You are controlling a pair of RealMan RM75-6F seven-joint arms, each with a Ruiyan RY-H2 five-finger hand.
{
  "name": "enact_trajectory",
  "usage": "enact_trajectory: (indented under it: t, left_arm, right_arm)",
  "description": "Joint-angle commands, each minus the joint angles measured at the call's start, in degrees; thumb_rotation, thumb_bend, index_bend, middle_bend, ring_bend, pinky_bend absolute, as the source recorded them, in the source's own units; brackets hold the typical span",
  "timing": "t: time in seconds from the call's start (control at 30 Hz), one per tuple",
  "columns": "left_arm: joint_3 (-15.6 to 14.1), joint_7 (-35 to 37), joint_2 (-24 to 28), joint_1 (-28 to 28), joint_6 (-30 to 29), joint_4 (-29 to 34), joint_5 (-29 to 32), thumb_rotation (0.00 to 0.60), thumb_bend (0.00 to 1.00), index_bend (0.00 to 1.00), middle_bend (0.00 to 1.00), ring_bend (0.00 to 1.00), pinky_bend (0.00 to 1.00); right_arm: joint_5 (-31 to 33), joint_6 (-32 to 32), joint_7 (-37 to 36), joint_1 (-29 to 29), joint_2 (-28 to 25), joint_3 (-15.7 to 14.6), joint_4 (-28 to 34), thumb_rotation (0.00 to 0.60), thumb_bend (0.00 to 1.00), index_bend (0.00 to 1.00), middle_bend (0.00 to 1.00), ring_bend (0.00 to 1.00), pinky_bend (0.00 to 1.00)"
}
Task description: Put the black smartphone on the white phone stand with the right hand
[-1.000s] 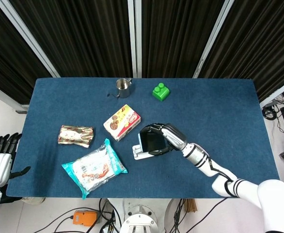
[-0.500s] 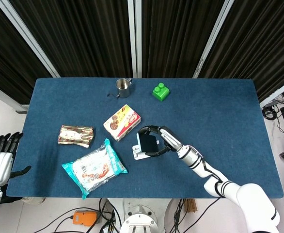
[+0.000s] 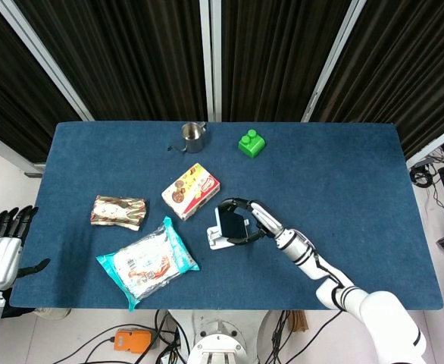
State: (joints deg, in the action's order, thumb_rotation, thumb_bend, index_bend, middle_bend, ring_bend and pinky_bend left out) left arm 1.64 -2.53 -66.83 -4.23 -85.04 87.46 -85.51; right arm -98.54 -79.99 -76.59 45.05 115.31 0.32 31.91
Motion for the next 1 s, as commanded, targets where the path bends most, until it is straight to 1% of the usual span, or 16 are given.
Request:
enact_trajectory:
  t: [0.03,0.27,0.4,0.53,0.63,0.67,0.7,0.8,0.87,0.93,1.0]
  left_arm:
    - [-0.01,0.01,0.00,0.01,-0.01,0.01,0.00,0.600,0.02,0.06,0.06,0.00,0.00]
    - [-0.19,-0.03,0.09,0.05,0.13,0.14,-0.09,0.600,0.02,0.06,0.06,0.00,0.00]
    - [-0.17,-0.06,0.05,0.00,0.20,0.15,-0.06,0.600,0.02,0.06,0.06,0.00,0.00]
    - [-0.14,-0.11,-0.02,-0.05,0.25,0.09,-0.05,0.600,0.02,0.06,0.06,0.00,0.00]
    - [-0.16,-0.10,-0.08,-0.07,0.30,0.04,-0.05,0.600,0.02,0.06,0.06,0.00,0.00]
    - [-0.15,-0.08,-0.11,-0.08,0.31,0.01,-0.04,0.600,0.02,0.06,0.06,0.00,0.00]
    - [-0.13,-0.07,-0.12,-0.08,0.31,-0.01,-0.01,0.600,0.02,0.06,0.06,0.00,0.00]
    - [-0.12,0.03,-0.17,-0.06,0.32,-0.10,0.05,0.600,0.02,0.06,0.06,0.00,0.00]
    - [-0.11,0.13,-0.20,-0.06,0.27,-0.19,0.02,0.600,0.02,0.06,0.06,0.00,0.00]
    - [-0.10,0.24,-0.25,-0.05,0.18,-0.26,-0.08,0.600,0.02,0.06,0.06,0.00,0.00]
    - [-0.12,0.34,-0.31,-0.05,0.11,-0.38,-0.17,0.600,0.02,0.06,0.06,0.00,0.00]
  right_arm:
    - [0.38,0.22,-0.68,-0.23,0.69,-0.27,-1.04,0.600,0.48,0.49,0.40,0.37,0.53]
    - [0.79,0.15,-1.77,-0.55,2.18,-0.76,-3.66,0.600,0.48,0.47,0.40,0.35,0.52]
    - [0.95,-0.08,-2.41,-0.67,2.58,-0.94,-4.57,0.600,0.47,0.42,0.40,0.31,0.50]
    - [1.03,-0.05,-2.77,-0.66,2.83,-1.18,-5.24,0.600,0.41,0.39,0.39,0.30,0.49]
    - [1.10,0.26,-2.77,-0.75,3.03,-1.46,-5.50,0.600,0.31,0.36,0.37,0.27,0.46]
    - [1.15,0.41,-2.96,-0.81,3.04,-1.55,-5.52,0.600,0.27,0.33,0.36,0.25,0.45]
    - [1.24,0.39,-2.97,-0.89,3.08,-1.55,-5.58,0.600,0.24,0.32,0.35,0.24,0.45]
    - [1.30,0.28,-2.81,-1.15,3.20,-1.75,-5.93,0.600,0.20,0.29,0.34,0.22,0.43]
    - [1.23,0.21,-2.96,-1.26,3.14,-1.98,-6.04,0.600,0.13,0.26,0.33,0.21,0.41]
    - [1.17,0.08,-2.73,-1.35,3.11,-2.13,-6.19,0.600,0.10,0.23,0.31,0.19,0.37]
    - [1.09,-0.26,-2.42,-1.50,3.03,-2.28,-6.34,0.600,0.08,0.19,0.28,0.16,0.33]
